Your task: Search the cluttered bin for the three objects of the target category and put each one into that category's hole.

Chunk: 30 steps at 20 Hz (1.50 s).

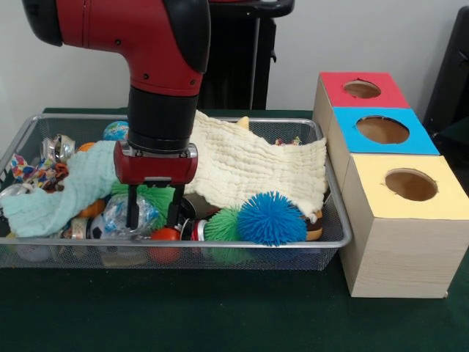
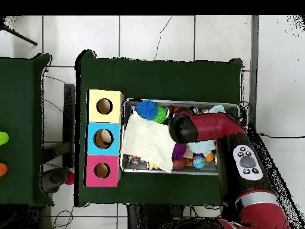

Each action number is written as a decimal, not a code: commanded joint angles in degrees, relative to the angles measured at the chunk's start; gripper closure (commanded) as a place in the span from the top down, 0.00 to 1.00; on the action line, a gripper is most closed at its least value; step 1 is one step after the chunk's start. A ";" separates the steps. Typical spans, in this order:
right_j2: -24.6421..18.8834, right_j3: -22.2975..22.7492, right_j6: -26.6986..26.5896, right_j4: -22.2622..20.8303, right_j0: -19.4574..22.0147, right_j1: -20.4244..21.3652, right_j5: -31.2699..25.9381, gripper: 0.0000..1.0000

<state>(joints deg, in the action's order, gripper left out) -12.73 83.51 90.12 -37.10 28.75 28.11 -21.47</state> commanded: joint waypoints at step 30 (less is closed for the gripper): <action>-0.26 -0.54 -14.56 -8.31 4.02 -2.00 -11.04 1.00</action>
<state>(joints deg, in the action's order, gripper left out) -12.76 82.81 90.12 -39.88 30.28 28.35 -21.83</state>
